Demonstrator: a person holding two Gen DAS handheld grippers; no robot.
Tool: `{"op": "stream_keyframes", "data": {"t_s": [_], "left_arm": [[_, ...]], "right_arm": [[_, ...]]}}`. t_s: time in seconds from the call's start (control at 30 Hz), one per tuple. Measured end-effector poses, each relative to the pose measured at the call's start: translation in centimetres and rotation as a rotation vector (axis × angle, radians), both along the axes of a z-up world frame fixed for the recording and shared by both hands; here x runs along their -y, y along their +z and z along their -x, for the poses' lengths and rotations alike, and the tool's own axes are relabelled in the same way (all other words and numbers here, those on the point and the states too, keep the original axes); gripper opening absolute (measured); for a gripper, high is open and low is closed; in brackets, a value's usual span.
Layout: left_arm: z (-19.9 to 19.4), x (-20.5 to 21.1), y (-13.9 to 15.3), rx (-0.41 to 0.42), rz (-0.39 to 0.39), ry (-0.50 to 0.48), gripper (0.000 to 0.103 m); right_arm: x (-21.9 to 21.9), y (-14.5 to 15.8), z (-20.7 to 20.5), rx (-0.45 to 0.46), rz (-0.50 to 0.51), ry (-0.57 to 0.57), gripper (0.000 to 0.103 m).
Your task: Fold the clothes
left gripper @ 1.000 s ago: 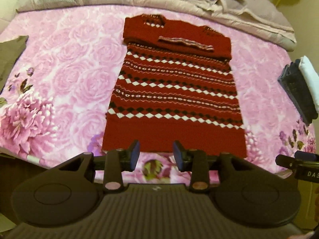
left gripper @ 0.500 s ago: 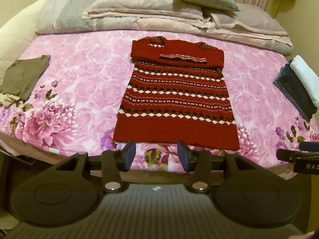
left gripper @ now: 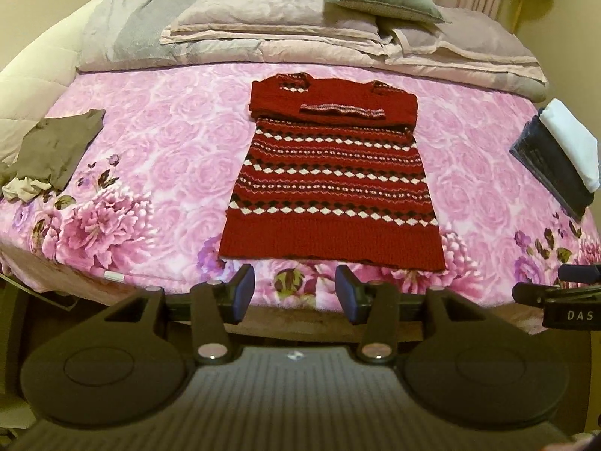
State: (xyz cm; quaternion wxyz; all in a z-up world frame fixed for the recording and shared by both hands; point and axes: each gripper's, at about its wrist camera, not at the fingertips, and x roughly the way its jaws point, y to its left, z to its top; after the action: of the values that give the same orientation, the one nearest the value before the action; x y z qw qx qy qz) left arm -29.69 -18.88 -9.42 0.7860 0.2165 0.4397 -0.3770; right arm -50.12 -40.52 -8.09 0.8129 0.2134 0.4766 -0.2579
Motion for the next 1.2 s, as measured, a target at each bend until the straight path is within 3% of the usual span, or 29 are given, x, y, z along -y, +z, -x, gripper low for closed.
{"op": "stream_keyframes", "data": {"t_s": [0.73,1.0,1.2], "left_arm": [[-1.0,-0.4,-1.0,-0.03,-0.028,0.027,0.044],[-5.0,1.0,-2.4,-0.059,-0.046,0.034,0.044],[-10.9,3.8,-4.3,-0.116,-0.05,0.007,0.044]], "right_arm": [[-0.3,-0.7,-1.6,-0.032,-0.023,0.034,0.088],[0.5,-1.1,-4.1,-0.053,-0.01,0.03,0.088],[3.4,-2.2,-6.5,-0.043,-0.059,-0.066,0.088]]}}
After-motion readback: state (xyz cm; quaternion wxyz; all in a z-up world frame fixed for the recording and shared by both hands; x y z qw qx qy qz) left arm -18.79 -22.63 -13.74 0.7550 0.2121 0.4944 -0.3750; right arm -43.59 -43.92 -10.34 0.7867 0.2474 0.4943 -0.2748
